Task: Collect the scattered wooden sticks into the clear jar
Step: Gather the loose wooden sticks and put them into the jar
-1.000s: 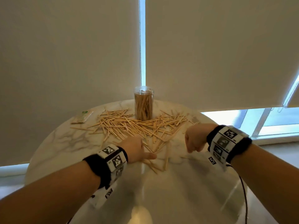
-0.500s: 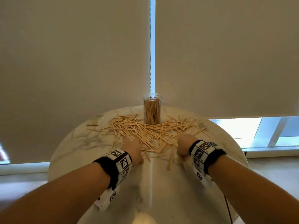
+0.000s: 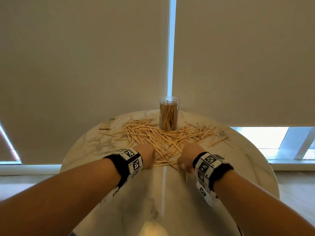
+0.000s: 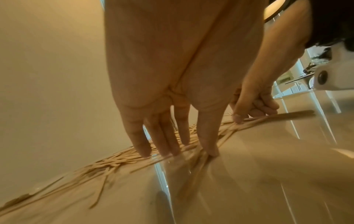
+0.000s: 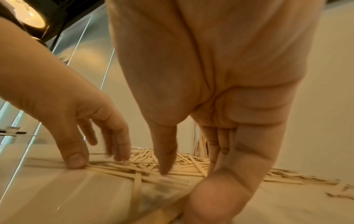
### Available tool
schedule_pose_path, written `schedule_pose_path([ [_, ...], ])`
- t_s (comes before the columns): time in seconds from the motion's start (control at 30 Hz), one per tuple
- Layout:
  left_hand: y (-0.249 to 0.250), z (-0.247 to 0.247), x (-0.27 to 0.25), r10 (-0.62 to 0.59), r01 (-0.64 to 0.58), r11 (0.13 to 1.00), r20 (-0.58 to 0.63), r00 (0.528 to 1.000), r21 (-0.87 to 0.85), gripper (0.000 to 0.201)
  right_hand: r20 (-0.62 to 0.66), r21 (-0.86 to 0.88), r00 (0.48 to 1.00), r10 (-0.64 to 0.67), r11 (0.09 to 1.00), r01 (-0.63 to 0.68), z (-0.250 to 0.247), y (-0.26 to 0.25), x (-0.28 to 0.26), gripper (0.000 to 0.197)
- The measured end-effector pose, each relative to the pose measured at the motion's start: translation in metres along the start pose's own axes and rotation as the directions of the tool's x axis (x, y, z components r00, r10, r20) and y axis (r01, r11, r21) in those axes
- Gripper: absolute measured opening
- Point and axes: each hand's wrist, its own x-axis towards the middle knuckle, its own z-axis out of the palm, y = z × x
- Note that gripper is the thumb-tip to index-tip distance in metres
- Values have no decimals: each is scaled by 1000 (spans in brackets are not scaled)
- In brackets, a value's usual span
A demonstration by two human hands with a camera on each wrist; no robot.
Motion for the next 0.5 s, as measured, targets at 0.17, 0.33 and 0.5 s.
schedule_pose_path([
  [0.17, 4, 1, -1, 45, -47, 997, 36, 998, 58, 28, 47, -51, 998, -40, 998, 42, -1, -5, 0, 41],
  [0.33, 7, 4, -6, 67, -68, 994, 12, 998, 80, 27, -3, -39, 997, -78, 996, 78, -1, -1, -11, 26],
  [0.5, 17, 8, -16, 28, -32, 985, 23, 999, 168, 35, 18, -65, 997, -74, 995, 75, 3, -9, -17, 32],
])
